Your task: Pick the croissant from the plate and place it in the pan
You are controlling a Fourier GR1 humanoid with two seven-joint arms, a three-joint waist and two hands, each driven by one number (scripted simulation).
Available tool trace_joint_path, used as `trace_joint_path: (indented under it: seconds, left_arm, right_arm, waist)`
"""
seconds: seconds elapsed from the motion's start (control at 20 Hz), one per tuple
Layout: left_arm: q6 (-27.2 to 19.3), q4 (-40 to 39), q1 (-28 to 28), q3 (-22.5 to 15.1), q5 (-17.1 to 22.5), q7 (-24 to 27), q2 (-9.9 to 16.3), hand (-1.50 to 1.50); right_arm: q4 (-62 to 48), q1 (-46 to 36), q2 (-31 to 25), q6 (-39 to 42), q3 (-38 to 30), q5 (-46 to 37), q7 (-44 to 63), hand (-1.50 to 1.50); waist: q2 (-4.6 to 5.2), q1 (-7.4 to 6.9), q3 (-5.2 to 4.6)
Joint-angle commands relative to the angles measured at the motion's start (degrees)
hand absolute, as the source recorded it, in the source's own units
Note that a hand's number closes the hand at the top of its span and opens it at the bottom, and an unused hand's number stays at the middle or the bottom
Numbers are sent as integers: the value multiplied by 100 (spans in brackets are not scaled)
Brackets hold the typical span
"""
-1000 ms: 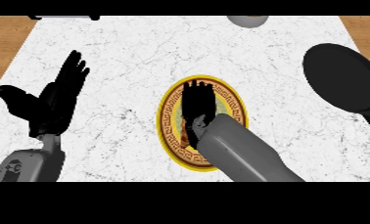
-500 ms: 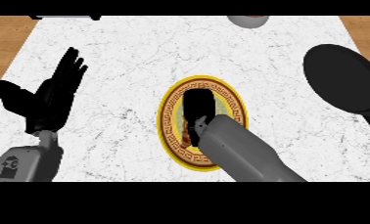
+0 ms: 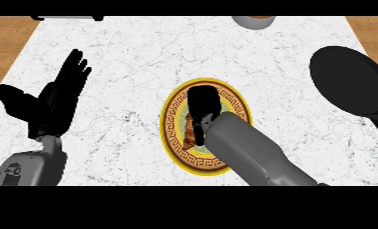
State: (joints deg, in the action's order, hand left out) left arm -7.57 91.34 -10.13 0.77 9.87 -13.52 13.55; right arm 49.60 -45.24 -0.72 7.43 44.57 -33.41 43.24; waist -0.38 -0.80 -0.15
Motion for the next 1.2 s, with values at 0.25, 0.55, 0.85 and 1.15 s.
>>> trace_joint_path:
  seconds: [0.25, 0.55, 0.85, 1.15]
  left_arm:
    - [9, 105, 284, 59, -93, -1, -101, 0]
    - [-14, 110, 543, 201, -82, 250, -89, 0]
    - [179, -234, 517, 452, 93, 476, 0, 0]
    - [-49, -116, 189, 129, -159, 204, -252, 0]
  right_arm:
    - [1054, 422, -519, -614, 143, -743, -112, 150]
    - [3020, 1574, -2935, -1008, 41, -678, -1614, 150]
    - [4980, 1919, -4183, -1632, -622, -1174, -1442, 150]
    - [6652, 2660, -5126, -1093, -1867, -447, -1174, 150]
  waist:
    - [13, 125, 16]
    - [-48, 409, 19]
    - [-43, 444, 10]
    - [4, 263, 15]
